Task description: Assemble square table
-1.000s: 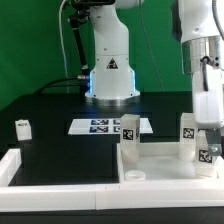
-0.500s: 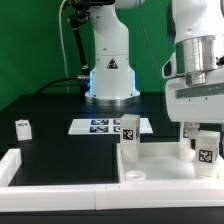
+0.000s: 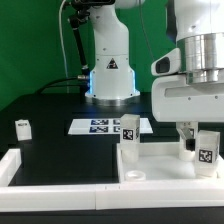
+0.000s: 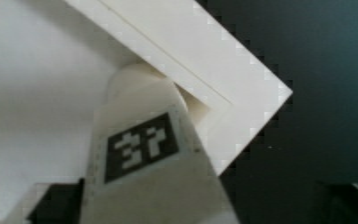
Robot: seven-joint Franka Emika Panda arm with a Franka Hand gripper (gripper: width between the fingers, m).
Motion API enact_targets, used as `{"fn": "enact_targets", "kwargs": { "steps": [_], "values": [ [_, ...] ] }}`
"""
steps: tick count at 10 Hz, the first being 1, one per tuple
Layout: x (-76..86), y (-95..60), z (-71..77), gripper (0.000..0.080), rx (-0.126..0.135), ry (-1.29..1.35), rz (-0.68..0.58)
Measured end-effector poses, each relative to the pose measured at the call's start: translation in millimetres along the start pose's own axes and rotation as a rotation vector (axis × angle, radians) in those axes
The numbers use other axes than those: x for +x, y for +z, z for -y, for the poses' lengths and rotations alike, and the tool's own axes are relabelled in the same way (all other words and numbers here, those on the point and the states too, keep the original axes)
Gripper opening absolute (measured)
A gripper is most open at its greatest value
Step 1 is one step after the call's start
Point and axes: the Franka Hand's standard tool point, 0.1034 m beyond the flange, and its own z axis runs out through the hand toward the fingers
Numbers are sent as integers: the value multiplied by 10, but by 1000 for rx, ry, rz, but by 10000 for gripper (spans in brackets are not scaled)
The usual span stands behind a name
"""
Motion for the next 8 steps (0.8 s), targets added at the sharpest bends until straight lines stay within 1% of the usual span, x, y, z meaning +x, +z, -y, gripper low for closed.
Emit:
{"fn": "enact_targets", "kwargs": {
  "steps": [1, 2, 3, 4, 5, 6, 7, 8],
  "values": [
    [2, 3, -10, 458, -2, 0, 1],
    [-2, 21, -73, 324, -17, 8, 9],
    [15, 24, -106, 324, -24, 93, 10],
    [17, 25, -113, 301, -26, 160, 9],
    [16, 25, -115, 301, -27, 193, 10],
    [28, 23, -131, 301, -28, 286, 11],
    [57, 19, -182, 301, -38, 451, 31],
    [54, 15, -202, 301, -50, 599, 54]
  ]
}}
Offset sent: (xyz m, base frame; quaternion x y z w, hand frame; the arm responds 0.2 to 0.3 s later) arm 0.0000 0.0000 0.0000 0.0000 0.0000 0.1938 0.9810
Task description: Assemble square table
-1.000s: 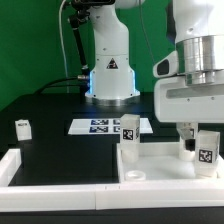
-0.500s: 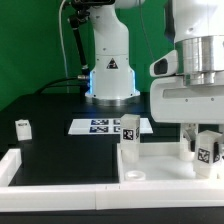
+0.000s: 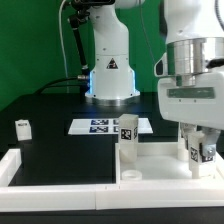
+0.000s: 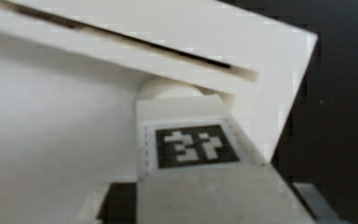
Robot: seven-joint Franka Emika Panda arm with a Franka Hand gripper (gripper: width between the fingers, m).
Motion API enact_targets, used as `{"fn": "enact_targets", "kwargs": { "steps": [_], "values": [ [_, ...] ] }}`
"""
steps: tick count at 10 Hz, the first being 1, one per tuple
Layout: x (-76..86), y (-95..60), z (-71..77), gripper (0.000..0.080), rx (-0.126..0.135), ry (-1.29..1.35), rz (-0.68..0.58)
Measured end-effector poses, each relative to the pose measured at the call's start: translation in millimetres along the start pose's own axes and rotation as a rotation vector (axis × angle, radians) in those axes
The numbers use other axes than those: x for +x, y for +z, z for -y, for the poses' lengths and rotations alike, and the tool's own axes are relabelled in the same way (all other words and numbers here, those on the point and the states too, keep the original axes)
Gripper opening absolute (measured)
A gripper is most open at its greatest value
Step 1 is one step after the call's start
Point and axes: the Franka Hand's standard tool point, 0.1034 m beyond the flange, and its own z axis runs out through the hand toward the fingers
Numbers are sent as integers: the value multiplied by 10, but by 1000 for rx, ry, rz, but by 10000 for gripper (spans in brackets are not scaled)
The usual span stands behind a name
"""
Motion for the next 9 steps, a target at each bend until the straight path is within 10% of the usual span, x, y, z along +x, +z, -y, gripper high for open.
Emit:
{"fn": "enact_targets", "kwargs": {
  "steps": [5, 7, 9],
  "values": [
    [23, 8, -13, 295, 15, 346, 83],
    [20, 11, -13, 545, 14, 333, 81],
    [-77, -43, 90, 628, 11, -44, 40]
  ]
}}
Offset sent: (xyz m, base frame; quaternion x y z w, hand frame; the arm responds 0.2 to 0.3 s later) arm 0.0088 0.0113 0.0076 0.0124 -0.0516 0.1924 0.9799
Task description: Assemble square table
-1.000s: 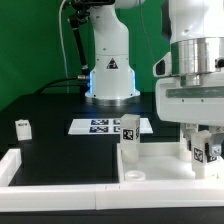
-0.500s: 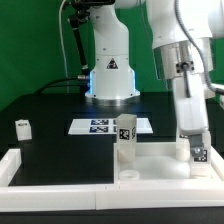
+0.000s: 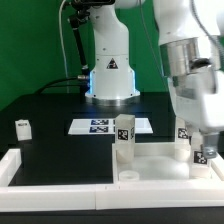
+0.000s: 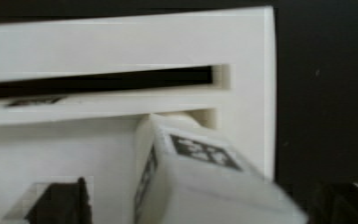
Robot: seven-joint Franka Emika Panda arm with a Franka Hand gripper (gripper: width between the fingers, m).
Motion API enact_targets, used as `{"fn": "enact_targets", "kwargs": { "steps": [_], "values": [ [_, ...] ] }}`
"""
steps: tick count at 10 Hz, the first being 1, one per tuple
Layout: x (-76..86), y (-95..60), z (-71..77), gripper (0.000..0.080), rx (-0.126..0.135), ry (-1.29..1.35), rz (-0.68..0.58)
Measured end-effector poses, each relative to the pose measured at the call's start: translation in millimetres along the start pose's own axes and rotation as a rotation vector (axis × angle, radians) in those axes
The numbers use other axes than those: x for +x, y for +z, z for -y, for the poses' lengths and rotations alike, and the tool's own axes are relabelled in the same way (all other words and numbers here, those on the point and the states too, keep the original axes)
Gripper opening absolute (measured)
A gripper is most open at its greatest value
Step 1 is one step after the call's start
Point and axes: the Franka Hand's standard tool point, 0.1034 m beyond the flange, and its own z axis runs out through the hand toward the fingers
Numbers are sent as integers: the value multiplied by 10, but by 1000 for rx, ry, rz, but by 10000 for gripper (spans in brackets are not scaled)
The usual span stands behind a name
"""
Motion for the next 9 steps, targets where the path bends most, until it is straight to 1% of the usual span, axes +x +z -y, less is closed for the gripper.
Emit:
{"fn": "enact_targets", "kwargs": {
  "steps": [1, 2, 4, 5, 7, 8, 9],
  "values": [
    [-73, -8, 18, 643, 6, -150, -1],
    [-148, -5, 6, 643, -5, -257, -3],
    [-90, -3, 8, 648, -8, -388, -13],
    [-71, -6, 8, 649, -16, -525, -17],
    [108, -13, 6, 649, -46, -887, -20],
    [248, 16, -25, 649, -67, -1021, -5],
    [310, 50, -32, 649, -91, -1176, 1]
  ]
}}
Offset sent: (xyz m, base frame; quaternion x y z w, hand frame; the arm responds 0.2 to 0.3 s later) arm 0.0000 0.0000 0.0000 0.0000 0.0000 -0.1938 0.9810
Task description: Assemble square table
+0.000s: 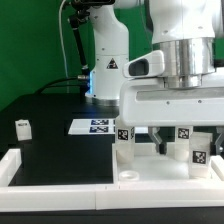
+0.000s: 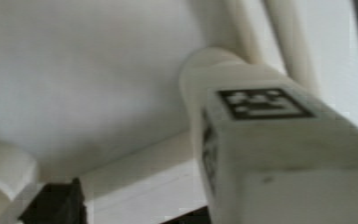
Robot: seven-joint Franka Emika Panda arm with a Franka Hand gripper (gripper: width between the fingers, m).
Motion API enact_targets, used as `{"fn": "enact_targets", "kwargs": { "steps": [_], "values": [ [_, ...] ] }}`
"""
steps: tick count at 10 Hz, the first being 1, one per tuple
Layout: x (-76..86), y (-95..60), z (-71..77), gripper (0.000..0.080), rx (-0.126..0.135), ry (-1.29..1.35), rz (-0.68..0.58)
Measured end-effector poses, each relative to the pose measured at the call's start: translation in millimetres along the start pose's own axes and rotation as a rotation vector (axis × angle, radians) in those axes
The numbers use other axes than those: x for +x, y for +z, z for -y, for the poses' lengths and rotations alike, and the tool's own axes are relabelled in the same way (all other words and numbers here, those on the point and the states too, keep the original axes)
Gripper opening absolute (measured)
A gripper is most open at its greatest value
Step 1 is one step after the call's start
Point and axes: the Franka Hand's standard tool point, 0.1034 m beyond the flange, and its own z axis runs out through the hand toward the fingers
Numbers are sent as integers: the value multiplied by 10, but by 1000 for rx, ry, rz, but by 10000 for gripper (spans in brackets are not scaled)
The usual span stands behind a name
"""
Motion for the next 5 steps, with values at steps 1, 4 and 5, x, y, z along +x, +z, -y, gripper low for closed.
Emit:
{"fn": "enact_targets", "kwargs": {
  "steps": [1, 4, 5],
  "values": [
    [7, -2, 7, 649, 1, 50, -3],
    [6, 0, 6, 393, 3, 242, -3],
    [5, 1, 2, 285, 2, 300, -2]
  ]
}}
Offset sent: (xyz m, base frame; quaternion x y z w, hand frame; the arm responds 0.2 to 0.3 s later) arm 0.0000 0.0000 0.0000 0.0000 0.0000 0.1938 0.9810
